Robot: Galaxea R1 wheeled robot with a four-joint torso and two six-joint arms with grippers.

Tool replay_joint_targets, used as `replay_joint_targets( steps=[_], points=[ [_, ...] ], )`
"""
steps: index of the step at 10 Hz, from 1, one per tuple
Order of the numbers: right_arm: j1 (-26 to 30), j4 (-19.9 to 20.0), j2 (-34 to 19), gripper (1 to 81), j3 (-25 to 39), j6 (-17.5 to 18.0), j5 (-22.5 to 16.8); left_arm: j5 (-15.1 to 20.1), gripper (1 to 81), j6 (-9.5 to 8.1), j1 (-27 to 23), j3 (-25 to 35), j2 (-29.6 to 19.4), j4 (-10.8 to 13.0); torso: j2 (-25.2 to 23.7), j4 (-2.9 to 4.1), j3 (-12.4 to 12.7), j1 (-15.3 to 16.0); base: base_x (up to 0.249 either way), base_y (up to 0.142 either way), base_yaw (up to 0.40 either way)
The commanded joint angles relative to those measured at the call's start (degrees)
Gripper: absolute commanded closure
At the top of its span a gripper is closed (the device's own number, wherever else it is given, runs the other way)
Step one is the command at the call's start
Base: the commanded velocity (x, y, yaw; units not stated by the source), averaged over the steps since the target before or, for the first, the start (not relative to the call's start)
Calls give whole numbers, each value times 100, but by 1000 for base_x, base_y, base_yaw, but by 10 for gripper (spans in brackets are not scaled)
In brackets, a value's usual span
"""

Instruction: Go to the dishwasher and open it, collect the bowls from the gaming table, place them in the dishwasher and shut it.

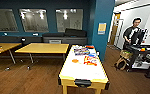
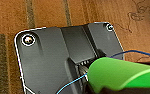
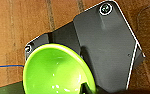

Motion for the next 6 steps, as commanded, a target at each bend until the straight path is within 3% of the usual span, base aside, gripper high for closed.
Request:
replay_joint_targets(
  steps=[1,6],
  points=[
    [258,-86,-12,811,1,-21,-210,136,811,29,-267,3,-69,64,0,0,0,1,-151,0,0],
    [276,-95,-12,811,1,-21,-210,136,811,29,-267,3,-60,64,0,0,0,1,-150,0,0]
  ],
)
